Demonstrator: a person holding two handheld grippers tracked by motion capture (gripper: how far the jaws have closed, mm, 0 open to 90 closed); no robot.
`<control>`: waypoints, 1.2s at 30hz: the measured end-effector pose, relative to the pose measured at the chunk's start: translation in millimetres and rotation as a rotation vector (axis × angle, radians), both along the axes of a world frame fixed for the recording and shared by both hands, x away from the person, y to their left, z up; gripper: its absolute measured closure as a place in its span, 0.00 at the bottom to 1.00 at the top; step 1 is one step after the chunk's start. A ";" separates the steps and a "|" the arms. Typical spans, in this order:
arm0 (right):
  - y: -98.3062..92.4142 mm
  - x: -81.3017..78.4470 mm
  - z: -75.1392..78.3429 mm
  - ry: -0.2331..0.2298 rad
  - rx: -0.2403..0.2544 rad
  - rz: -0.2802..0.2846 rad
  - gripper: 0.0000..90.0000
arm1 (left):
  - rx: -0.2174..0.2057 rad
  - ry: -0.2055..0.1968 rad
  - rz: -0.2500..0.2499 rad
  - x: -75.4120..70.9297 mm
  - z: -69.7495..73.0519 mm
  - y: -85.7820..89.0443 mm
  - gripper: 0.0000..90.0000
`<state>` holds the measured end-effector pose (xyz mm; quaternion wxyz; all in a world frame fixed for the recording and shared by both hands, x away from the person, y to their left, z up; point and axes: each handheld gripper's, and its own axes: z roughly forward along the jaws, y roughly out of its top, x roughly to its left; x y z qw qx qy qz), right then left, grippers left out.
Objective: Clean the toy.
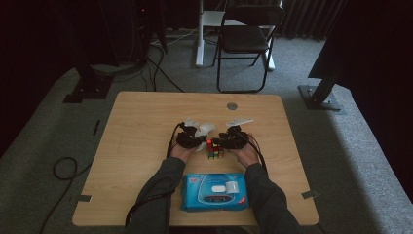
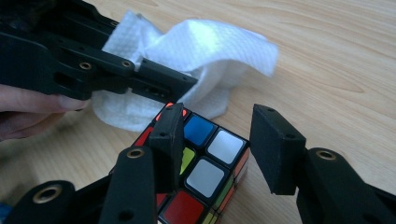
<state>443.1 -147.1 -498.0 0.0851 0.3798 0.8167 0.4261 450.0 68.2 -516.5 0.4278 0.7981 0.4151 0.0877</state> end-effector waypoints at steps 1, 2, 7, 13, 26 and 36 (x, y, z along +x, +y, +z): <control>0.0 0.1 -0.1 0.005 0.004 0.005 0.61 | 0.004 -0.004 -0.010 -0.5 -1.1 -0.1 0.92; 0.0 0.4 -0.2 0.005 0.005 0.009 0.61 | 0.002 -0.003 -0.013 -0.8 -2.0 0.2 0.93; 0.4 1.4 -0.6 0.006 0.006 0.013 0.61 | -0.009 0.008 -0.051 -5.5 -5.3 4.0 0.97; 4.3 2.2 0.1 0.000 -0.008 0.007 0.58 | -0.026 0.005 -0.119 -18.2 -5.7 1.4 0.97; 7.4 -4.5 -4.0 -0.028 -0.052 0.007 0.54 | -0.013 0.014 -0.134 -27.7 -11.8 1.5 0.97; -10.4 -17.7 6.3 -0.046 -0.034 -0.023 0.53 | -0.025 0.006 -0.103 -26.3 -9.7 8.7 0.97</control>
